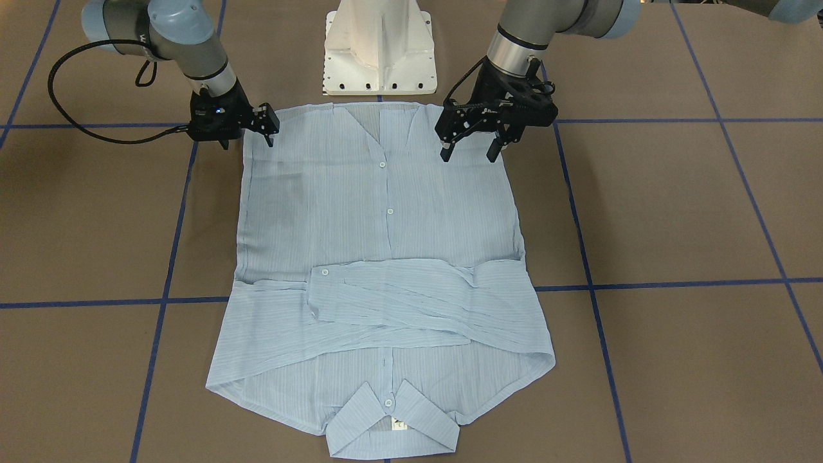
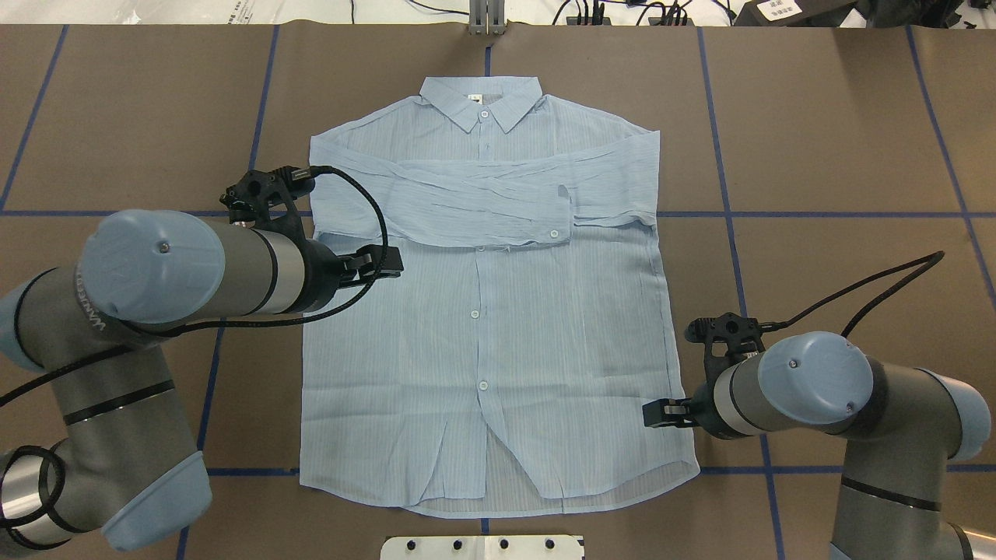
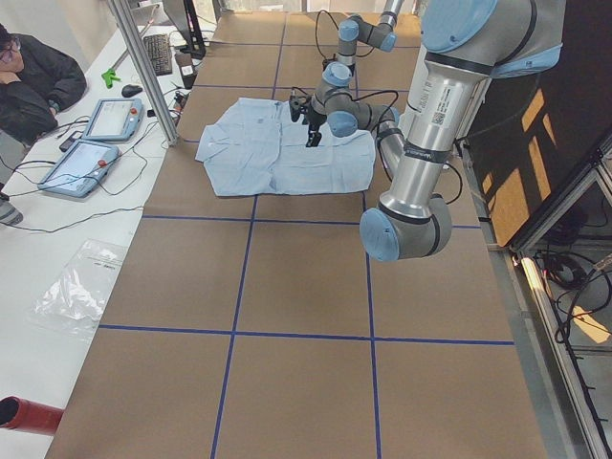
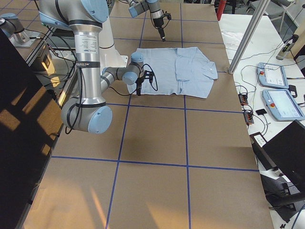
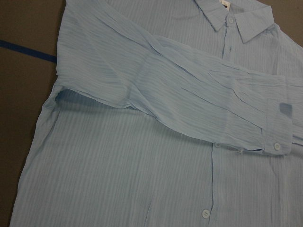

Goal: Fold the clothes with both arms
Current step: 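Release the sleeve and withdraw the left gripper while the right gripper moves to the hem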

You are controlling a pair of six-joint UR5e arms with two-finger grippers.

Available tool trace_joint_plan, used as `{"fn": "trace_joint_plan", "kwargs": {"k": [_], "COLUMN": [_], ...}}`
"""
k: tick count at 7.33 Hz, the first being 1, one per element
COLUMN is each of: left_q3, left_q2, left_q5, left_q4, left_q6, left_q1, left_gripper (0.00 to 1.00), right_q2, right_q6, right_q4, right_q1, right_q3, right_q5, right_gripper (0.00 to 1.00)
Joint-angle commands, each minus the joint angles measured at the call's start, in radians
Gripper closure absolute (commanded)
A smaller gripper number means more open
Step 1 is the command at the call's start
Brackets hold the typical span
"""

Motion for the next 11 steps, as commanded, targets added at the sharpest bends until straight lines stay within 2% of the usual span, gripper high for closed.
{"fn": "trace_joint_plan", "kwargs": {"k": [1, 2, 4, 6, 8, 9, 10, 11], "left_q3": [-0.004, -0.004, -0.004, -0.006, -0.01, -0.013, -0.012, -0.012], "left_q2": [-0.001, 0.002, 0.002, 0.002, 0.004, 0.005, 0.005, 0.005], "left_q5": [0.0, 0.0, 0.002, 0.002, 0.002, 0.002, 0.002, 0.002], "left_q4": [0.0, 0.0, 0.0, 0.0, 0.0, 0.0, 0.0, 0.0], "left_q6": [0.0, 0.0, 0.0, 0.0, 0.0, 0.0, 0.0, 0.0], "left_q1": [0.001, 0.001, -0.001, -0.001, -0.001, -0.001, -0.001, 0.001], "left_gripper": [0.04, 0.04, 0.04, 0.05, 0.06, 0.06, 0.07, 0.07], "right_q2": [-0.005, -0.004, -0.004, -0.007, -0.028, -0.03, -0.03, -0.028], "right_q6": [0.03, 0.03, 0.03, 0.03, 0.03, 0.03, 0.03, 0.03], "right_q4": [-0.002, -0.002, -0.002, -0.002, 0.0, 0.0, 0.0, -0.002], "right_q1": [-0.016, -0.03, -0.044, -0.044, -0.039, -0.039, -0.039, -0.042], "right_q3": [0.001, -0.004, -0.009, -0.015, 0.005, 0.007, 0.007, 0.002], "right_q5": [0.021, 0.021, 0.021, 0.024, 0.043, 0.044, 0.044, 0.044], "right_gripper": [0.15, 0.26, 0.29, 0.43, 0.51, 0.57, 0.71, 0.76]}}
